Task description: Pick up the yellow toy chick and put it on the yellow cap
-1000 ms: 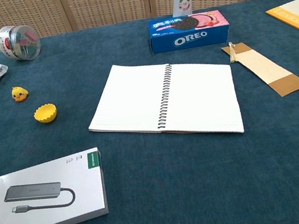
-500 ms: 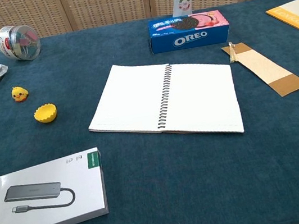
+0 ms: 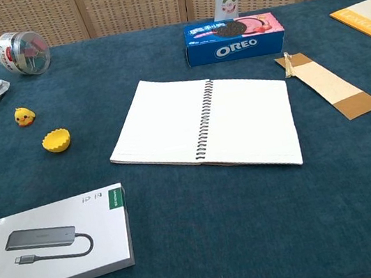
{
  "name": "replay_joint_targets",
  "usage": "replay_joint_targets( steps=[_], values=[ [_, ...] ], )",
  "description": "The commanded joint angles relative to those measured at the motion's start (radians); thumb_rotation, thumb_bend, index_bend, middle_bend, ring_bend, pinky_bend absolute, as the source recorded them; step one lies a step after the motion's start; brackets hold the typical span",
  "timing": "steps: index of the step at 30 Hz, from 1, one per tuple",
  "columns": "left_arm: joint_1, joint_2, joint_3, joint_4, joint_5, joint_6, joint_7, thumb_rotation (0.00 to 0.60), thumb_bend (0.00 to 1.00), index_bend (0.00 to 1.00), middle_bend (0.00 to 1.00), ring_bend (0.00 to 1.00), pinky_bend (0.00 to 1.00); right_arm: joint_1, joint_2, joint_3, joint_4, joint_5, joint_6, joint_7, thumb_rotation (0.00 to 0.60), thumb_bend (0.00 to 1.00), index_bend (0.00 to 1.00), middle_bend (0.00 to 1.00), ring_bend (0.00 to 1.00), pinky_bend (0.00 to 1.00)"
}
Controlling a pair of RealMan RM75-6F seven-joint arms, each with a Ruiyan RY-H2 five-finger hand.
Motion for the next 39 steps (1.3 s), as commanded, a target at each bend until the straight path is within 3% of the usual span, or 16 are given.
replay_joint_targets(
  steps=[1,10,22,33,39],
  values=[
    [-0.066,0.042,-0.043,-0.017,-0.06,-0.111,-0.008,0.6,0.24,0.01,0.0,0.0,0.0,-0.001,0.0,0.0,0.0,0.001,0.0,0.0,0.6,0.0,0.0,0.0,0.0,0.0],
    [-0.192,0.065,-0.108,0.009,-0.205,-0.341,0.01,0.6,0.29,0.1,0.0,0.0,0.0,0.001,-0.001,0.0,0.001,0.0,-0.001,-0.001,0.6,0.0,0.0,0.0,0.0,0.0],
    [-0.284,0.048,-0.13,0.045,-0.317,-0.517,0.0,0.6,0.42,0.17,0.0,0.0,0.0,0.001,-0.002,0.001,0.002,0.0,0.0,0.003,0.6,0.0,0.0,0.0,0.0,0.0],
    [-0.332,0.023,-0.119,0.072,-0.386,-0.555,0.087,0.6,0.45,0.25,0.0,0.0,0.0,-0.001,0.0,0.002,0.005,-0.002,0.005,0.016,0.6,0.0,0.0,0.0,0.0,0.0],
    [-0.355,0.001,-0.115,0.091,-0.426,-0.557,0.145,0.6,0.57,0.28,0.0,0.0,0.0,-0.001,-0.001,0.003,0.008,-0.004,0.008,0.02,0.6,0.0,0.0,0.0,0.0,0.0]
  ],
)
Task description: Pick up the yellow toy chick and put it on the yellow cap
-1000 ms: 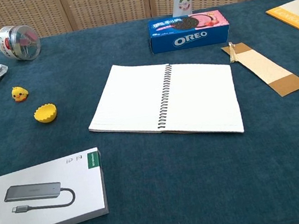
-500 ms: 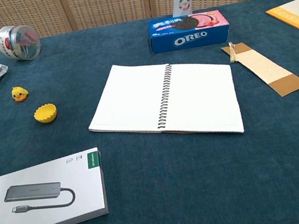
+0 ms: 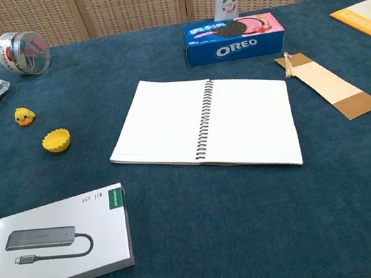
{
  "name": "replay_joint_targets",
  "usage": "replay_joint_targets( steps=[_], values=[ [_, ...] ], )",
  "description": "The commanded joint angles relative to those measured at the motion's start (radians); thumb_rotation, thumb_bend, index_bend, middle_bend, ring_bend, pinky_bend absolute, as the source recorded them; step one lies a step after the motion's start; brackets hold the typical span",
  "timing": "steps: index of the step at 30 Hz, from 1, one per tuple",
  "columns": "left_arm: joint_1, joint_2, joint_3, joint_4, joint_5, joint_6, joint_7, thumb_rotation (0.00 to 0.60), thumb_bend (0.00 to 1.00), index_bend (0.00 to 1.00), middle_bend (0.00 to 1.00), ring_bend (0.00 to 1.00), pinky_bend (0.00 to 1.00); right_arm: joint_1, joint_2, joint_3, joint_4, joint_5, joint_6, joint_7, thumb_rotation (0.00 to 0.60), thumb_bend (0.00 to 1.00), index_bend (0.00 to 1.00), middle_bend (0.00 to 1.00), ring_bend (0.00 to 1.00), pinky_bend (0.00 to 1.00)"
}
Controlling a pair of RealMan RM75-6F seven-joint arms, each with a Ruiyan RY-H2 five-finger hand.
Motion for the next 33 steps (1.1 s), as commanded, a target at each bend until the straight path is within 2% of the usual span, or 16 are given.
replay_joint_targets(
  steps=[1,3,5,10,13,21,27,33],
  values=[
    [-0.013,-0.018,0.001,0.017,-0.023,-0.001,0.024,0.6,0.59,0.28,0.0,0.0,0.0,0.0,0.0,0.0,0.001,-0.001,0.001,0.001,0.6,0.0,0.0,0.0,0.0,0.0],
    [-0.021,-0.032,0.002,0.03,-0.038,-0.004,0.037,0.6,0.61,0.28,0.0,0.0,0.0,-0.001,-0.001,0.001,0.002,0.0,0.004,0.004,0.6,0.0,0.0,0.0,0.0,0.0],
    [-0.026,-0.04,0.003,0.037,-0.048,-0.008,0.047,0.6,0.58,0.28,0.0,0.0,0.0,-0.001,-0.001,0.002,0.003,0.001,0.004,0.007,0.6,0.0,0.0,0.0,0.0,0.0],
    [-0.035,-0.065,0.017,0.062,-0.059,0.002,0.09,0.6,0.38,0.28,0.0,0.0,0.0,0.0,-0.001,0.004,0.006,0.002,0.004,0.012,0.6,0.0,0.0,0.0,0.0,0.0],
    [-0.039,-0.069,0.016,0.062,-0.072,-0.003,0.093,0.6,0.31,0.28,0.0,0.0,0.0,-0.001,-0.001,0.005,0.007,0.002,0.007,0.014,0.6,0.0,0.0,0.0,0.0,0.0],
    [-0.047,-0.082,0.009,0.066,-0.093,-0.004,0.093,0.6,0.33,0.29,0.0,0.0,0.0,-0.003,-0.004,0.006,0.009,-0.002,0.016,0.015,0.6,0.0,0.0,0.0,0.0,0.0],
    [-0.069,-0.113,0.007,0.104,-0.137,-0.034,0.115,0.6,0.36,0.34,0.0,0.0,0.0,-0.004,-0.004,0.007,0.01,-0.002,0.018,0.019,0.6,0.0,0.0,0.0,0.0,0.0],
    [-0.086,-0.143,0.002,0.142,-0.165,-0.05,0.127,0.6,0.37,0.34,0.0,0.0,0.0,-0.003,-0.004,0.008,0.013,-0.001,0.019,0.024,0.6,0.0,0.0,0.0,0.0,0.0]
  ],
)
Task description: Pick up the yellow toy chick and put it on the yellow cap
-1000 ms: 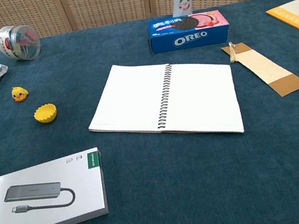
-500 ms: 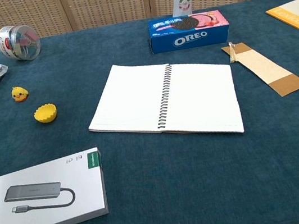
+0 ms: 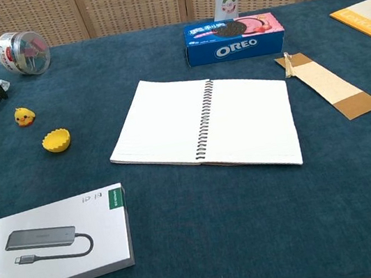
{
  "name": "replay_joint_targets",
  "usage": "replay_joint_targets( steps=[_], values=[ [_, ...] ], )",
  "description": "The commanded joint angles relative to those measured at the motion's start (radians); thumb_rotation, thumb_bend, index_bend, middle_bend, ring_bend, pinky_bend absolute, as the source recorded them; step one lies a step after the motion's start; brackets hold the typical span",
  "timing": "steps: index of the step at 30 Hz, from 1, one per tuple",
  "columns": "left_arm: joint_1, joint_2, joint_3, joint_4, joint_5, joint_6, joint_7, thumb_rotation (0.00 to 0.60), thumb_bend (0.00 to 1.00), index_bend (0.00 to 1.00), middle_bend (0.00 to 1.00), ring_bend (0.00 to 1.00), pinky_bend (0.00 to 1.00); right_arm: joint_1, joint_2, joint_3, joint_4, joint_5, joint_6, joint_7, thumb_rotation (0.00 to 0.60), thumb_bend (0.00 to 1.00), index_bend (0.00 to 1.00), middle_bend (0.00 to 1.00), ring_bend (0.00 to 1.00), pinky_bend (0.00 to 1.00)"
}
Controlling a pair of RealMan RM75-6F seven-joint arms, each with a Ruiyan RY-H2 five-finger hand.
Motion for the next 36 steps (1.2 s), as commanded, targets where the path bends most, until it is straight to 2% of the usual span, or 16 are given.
replay_joint_targets(
  steps=[1,10,36],
  values=[
    [-0.011,-0.013,-0.003,0.017,-0.014,-0.008,0.01,0.6,0.37,0.34,0.0,0.0,0.0,0.0,0.0,0.0,0.0,0.0,0.0,0.001,0.6,0.0,0.0,0.0,0.0,0.0],
    [-0.036,-0.044,-0.015,0.054,-0.05,-0.031,0.02,0.6,0.38,0.34,0.0,0.0,0.0,0.0,-0.001,0.0,0.001,-0.001,0.0,0.0,0.6,0.0,0.0,0.0,0.0,0.0],
    [-0.057,-0.098,-0.008,0.073,-0.091,-0.007,0.079,0.6,0.39,0.36,0.0,0.0,0.0,-0.003,0.002,0.002,0.002,0.0,0.007,0.009,0.6,0.0,0.0,0.0,0.0,0.0]
  ],
)
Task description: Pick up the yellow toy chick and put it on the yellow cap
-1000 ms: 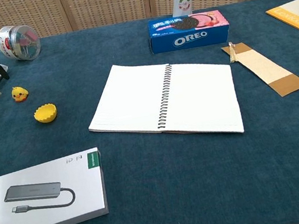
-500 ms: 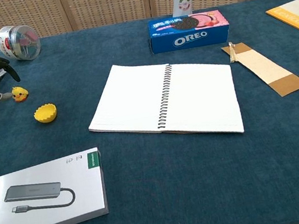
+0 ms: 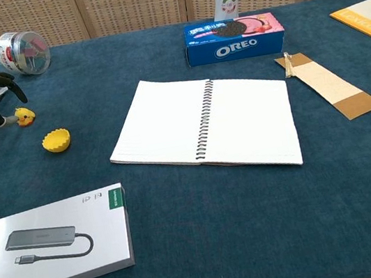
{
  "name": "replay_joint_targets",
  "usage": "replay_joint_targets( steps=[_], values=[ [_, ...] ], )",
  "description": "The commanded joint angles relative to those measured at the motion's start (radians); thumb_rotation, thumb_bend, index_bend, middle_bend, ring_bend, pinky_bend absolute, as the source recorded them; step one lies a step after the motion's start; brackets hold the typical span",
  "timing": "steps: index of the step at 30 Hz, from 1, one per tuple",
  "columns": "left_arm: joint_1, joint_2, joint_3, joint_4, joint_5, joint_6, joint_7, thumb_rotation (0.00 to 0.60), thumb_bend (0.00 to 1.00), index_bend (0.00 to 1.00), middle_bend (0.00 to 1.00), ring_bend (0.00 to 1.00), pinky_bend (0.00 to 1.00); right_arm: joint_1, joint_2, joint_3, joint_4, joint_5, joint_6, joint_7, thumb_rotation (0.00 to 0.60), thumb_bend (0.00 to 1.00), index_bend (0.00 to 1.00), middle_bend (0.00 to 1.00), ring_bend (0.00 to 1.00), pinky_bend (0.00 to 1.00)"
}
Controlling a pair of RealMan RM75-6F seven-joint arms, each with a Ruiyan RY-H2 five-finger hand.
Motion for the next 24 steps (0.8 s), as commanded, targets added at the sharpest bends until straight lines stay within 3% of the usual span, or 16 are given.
replay_joint_targets(
  steps=[1,24],
  values=[
    [-0.001,-0.005,-0.001,0.004,-0.002,-0.001,-0.001,0.6,0.39,0.36,0.0,0.0,0.0,-0.001,0.0,0.001,0.0,0.001,0.001,0.001,0.6,0.0,0.0,0.0,0.0,0.0],
    [-0.004,-0.031,0.006,0.038,-0.018,-0.004,0.036,0.6,0.44,0.39,0.0,0.0,0.0,-0.003,0.001,0.002,0.001,0.001,0.006,0.005,0.6,0.0,0.0,0.0,0.0,0.0]
  ],
)
